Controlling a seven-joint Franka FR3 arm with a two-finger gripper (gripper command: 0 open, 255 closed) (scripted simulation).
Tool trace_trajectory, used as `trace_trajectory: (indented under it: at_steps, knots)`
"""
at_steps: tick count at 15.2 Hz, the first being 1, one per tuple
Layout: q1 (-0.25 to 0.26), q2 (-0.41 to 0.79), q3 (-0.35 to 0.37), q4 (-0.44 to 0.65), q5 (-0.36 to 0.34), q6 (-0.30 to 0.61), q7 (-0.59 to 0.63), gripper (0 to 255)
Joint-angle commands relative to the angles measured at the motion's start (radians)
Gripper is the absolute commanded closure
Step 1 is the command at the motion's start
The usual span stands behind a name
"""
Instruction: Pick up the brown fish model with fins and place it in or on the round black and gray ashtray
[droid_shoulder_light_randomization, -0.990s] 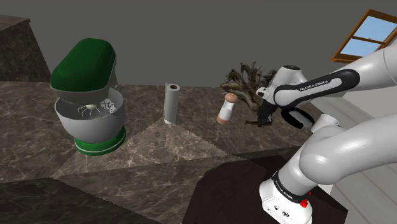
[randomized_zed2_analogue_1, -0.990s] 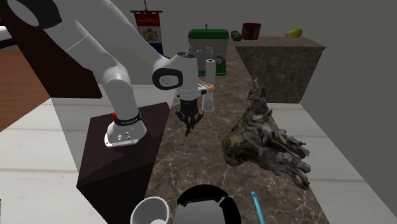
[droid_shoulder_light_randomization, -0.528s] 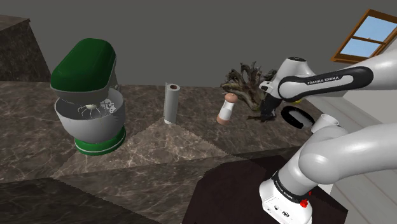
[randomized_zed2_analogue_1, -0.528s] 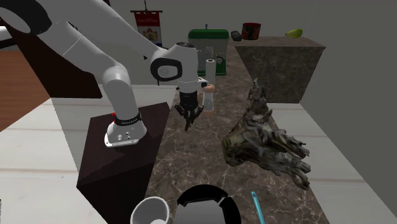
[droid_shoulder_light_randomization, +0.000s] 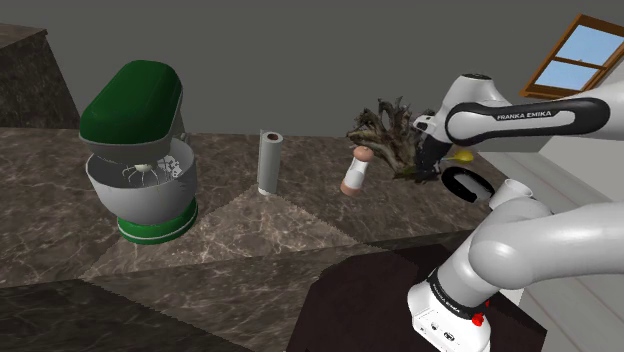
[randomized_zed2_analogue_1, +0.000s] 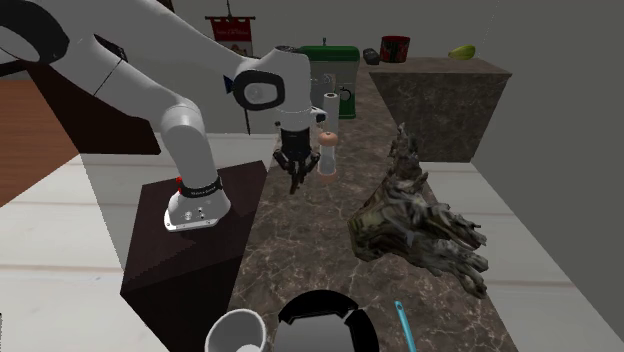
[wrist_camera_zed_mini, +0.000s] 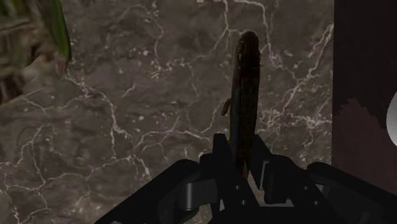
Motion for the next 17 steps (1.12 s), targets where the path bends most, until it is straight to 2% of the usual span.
trace_trajectory:
  at_steps: [1,6,10,14,17]
  knots:
    - [-0.008,0.005,-0.019,0.022,-0.005,-0.011,-0.028,255]
    - [-0.028,0.078,-0.149,0.11,-0.038,0.013,-0.168,255]
    - [-0.009,0.153,-0.264,0.199,-0.037,0.037,-0.283,255]
    - [0.045,0.242,-0.399,0.301,-0.003,0.063,-0.407,255]
    - [0.119,0.32,-0.526,0.385,0.05,0.084,-0.51,255]
